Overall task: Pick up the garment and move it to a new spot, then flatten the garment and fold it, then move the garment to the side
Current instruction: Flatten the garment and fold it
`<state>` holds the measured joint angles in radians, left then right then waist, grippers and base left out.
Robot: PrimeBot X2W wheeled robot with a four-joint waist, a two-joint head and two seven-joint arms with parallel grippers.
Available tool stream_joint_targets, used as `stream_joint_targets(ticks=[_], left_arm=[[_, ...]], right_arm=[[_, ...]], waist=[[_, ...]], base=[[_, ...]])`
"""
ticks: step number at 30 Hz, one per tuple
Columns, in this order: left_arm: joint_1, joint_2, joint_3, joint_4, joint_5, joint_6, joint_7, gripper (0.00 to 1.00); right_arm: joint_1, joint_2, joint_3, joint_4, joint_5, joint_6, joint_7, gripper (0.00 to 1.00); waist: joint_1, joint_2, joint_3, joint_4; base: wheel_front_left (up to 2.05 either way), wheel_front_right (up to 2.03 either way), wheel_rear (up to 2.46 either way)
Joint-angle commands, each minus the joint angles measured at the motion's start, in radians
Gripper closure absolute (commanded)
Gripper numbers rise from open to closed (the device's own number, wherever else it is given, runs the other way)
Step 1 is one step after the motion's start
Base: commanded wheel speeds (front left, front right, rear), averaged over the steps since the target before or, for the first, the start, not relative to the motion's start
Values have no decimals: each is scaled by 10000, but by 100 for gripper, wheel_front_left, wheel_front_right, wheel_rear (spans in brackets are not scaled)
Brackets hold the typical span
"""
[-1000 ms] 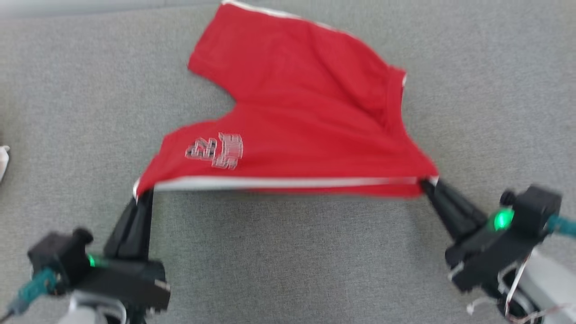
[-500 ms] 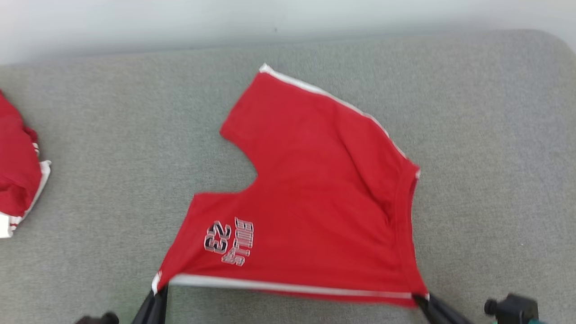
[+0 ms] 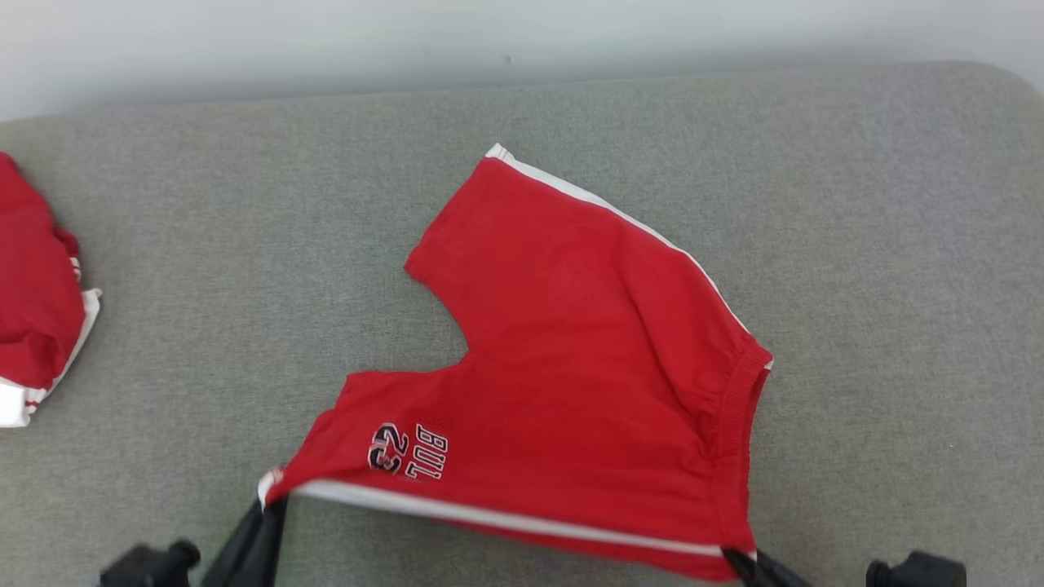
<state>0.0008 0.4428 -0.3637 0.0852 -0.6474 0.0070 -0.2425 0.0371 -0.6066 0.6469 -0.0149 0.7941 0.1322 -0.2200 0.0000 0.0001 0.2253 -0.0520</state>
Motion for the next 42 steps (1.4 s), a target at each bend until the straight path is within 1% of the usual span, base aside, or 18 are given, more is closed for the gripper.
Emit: stream_joint_targets(ticks=[1, 6, 8, 12, 17, 21, 26, 30, 32, 39, 42], left_arm=[[-423, 232, 17, -94, 219, -63, 152, 100], [-1978, 922, -24, -457, 624, -400, 986, 100], [-2655, 1245, -76, -628, 837, -501, 1488, 100], [-4250, 1689, -270, -606, 990, -840, 2584, 100], [-6071, 1851, -693, 2, 1064, -1150, 3688, 100], [-7388, 1981, -1021, 788, 1174, -1278, 4121, 100], [-8740, 2053, -1571, 1869, 1254, -1342, 4375, 100], [-9633, 2203, -2255, 2705, 1423, -1351, 4341, 100], [-10060, 2214, -2596, 2989, 1351, -1354, 4187, 100], [-11128, 2045, -3321, 3800, 1084, -1358, 3721, 100], [-11460, 2042, -3907, 4143, 1147, -1359, 3604, 100]], right_arm=[[-235, 93, -101, -73, 103, -24, -72, 100], [-1021, 517, -482, -72, 647, -24, -252, 100], [-1436, 726, -560, 4, 844, -22, -306, 100], [-2307, 1149, -696, 398, 1070, -22, -395, 100], [-3354, 1766, -733, 1039, 1155, -22, -447, 100], [-4073, 2353, -1047, 1381, 1072, -22, -456, 100], [-4797, 2935, -1289, 1691, 781, -22, -462, 100], [-5199, 3305, -1335, 1936, 529, -22, -462, 100], [-5335, 3427, -1346, 1966, 432, -22, -464, 100], [-5515, 3700, -1455, 2121, 180, -22, -463, 100], [-5577, 3815, -1345, 2240, 63, -22, -463, 100]], waist=[[0, -1, 193, -141], [0, -1, 648, -522], [0, -1, 880, -741], [0, -1, 1390, -1173], [0, -1, 2028, -1722], [0, -1, 2485, -2148], [0, -1, 2877, -2565], [0, -1, 3053, -2811], [0, -1, 3098, -2882], [0, -1, 3160, -2947], [0, -1, 3149, -2929]], base=[[0, 0, 0], [0, 0, 0], [0, 0, 0], [0, 0, 0], [0, 0, 0], [0, 0, 0], [0, 0, 0], [0, 0, 0], [0, 0, 0], [0, 0, 0], [0, 0, 0]])
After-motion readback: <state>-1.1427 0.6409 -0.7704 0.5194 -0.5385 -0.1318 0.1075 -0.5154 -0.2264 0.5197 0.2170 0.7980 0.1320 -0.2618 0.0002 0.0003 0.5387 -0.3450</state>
